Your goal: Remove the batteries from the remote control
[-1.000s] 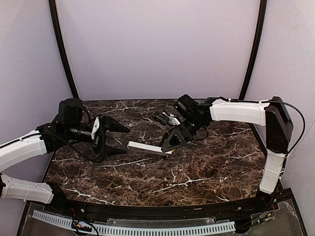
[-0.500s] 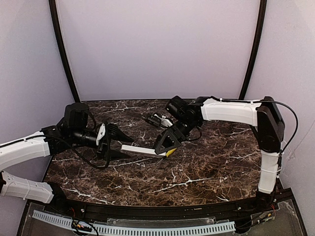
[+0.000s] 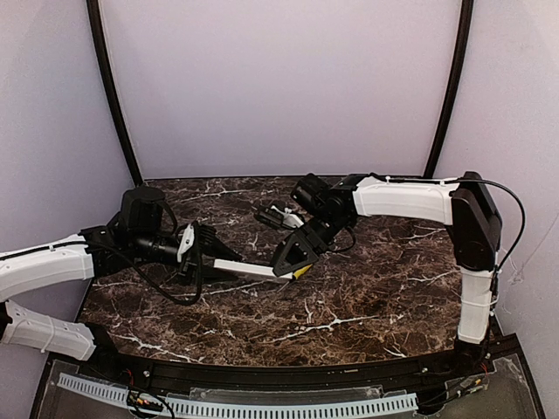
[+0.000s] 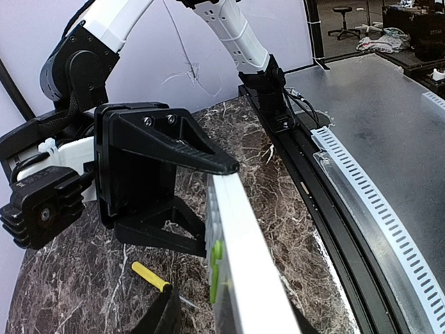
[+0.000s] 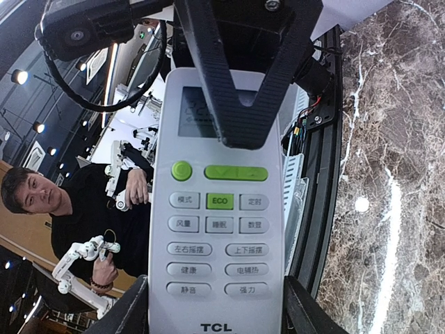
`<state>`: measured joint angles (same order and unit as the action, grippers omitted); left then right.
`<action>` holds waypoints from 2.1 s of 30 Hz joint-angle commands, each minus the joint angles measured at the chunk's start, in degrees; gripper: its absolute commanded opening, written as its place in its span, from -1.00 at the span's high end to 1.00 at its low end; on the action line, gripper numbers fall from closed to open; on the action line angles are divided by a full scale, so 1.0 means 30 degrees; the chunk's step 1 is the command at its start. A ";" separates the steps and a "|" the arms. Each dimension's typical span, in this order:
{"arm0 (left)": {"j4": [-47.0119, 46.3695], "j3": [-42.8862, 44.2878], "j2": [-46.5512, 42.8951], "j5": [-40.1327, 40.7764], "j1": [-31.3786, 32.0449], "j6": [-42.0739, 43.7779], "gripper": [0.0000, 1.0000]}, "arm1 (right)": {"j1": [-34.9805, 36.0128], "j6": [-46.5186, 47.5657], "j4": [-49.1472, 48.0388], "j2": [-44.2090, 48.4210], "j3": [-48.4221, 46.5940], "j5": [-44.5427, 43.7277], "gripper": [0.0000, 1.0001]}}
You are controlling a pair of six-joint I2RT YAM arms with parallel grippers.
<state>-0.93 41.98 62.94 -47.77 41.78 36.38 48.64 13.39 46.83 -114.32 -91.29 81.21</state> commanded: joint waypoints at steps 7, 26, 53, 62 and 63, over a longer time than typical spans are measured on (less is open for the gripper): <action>-0.1797 -0.0855 -0.0247 0.0476 0.0374 -0.0385 0.65 | 0.0192 0.0126 -0.0004 -0.0456 -0.0867 0.1060 1.00; -0.2164 -0.0705 -0.0572 0.1312 0.0446 -0.2431 0.99 | -0.0757 -0.3956 -0.5227 0.2932 0.0812 -0.2919 -0.59; -0.1407 0.1625 -0.0559 0.6380 0.0450 -1.0309 0.99 | -0.2221 -0.8745 -1.5488 1.1157 0.8754 -1.5832 -0.93; 0.4108 0.6979 0.3836 0.6489 -0.0142 -1.4258 0.99 | -0.2446 -0.9297 -1.5523 1.2435 0.9560 -1.8368 -0.96; 0.4387 0.7445 0.4400 0.6211 -0.0292 -1.4513 0.99 | -0.2485 -0.9414 -1.5529 1.2644 0.9733 -1.8784 -0.97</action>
<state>4.60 59.55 71.68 -27.68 42.13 -1.10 41.78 -13.02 2.52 -78.98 -64.01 30.48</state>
